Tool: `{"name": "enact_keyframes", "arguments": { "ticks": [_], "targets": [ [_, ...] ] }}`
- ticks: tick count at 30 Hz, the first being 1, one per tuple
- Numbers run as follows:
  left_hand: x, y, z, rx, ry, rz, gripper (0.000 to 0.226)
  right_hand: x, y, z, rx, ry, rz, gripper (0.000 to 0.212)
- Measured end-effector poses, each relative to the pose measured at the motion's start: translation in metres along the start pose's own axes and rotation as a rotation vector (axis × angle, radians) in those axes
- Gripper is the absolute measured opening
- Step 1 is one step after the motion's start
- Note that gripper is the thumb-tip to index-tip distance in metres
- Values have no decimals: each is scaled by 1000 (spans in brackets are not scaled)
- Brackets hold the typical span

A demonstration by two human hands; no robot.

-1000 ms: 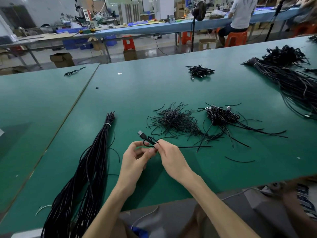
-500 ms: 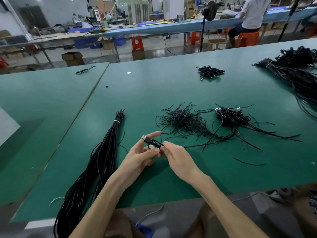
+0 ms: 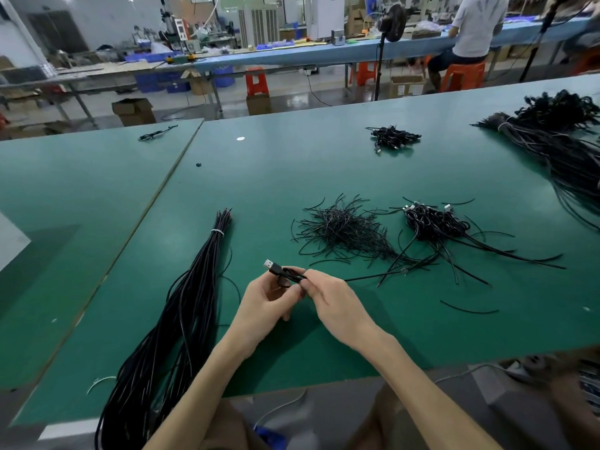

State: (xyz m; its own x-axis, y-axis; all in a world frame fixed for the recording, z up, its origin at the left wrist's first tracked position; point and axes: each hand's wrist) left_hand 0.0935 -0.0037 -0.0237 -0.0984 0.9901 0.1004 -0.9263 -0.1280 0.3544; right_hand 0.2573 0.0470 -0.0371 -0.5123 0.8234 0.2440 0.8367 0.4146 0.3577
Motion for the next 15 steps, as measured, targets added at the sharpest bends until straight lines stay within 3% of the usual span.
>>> {"name": "enact_keyframes", "arguments": {
  "ticks": [3, 15],
  "targets": [
    [-1, -3, -3, 145, -45, 117, 4, 0, -1, 1, 8, 16, 26, 27],
    [-3, -9, 6, 470, -169, 246, 10, 0, 2, -2, 196, -89, 55, 38]
  ]
}}
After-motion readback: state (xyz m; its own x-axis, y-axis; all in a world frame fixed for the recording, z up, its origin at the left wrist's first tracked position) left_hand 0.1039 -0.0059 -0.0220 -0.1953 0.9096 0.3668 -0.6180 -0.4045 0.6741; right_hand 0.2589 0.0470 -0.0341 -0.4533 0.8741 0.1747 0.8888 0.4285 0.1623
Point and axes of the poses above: each hand's wrist, its own x-axis towards the middle knuckle, its own y-axis out of the back of the hand, z = x × y, and after that the axes turned 15 degrees about x, right-handed
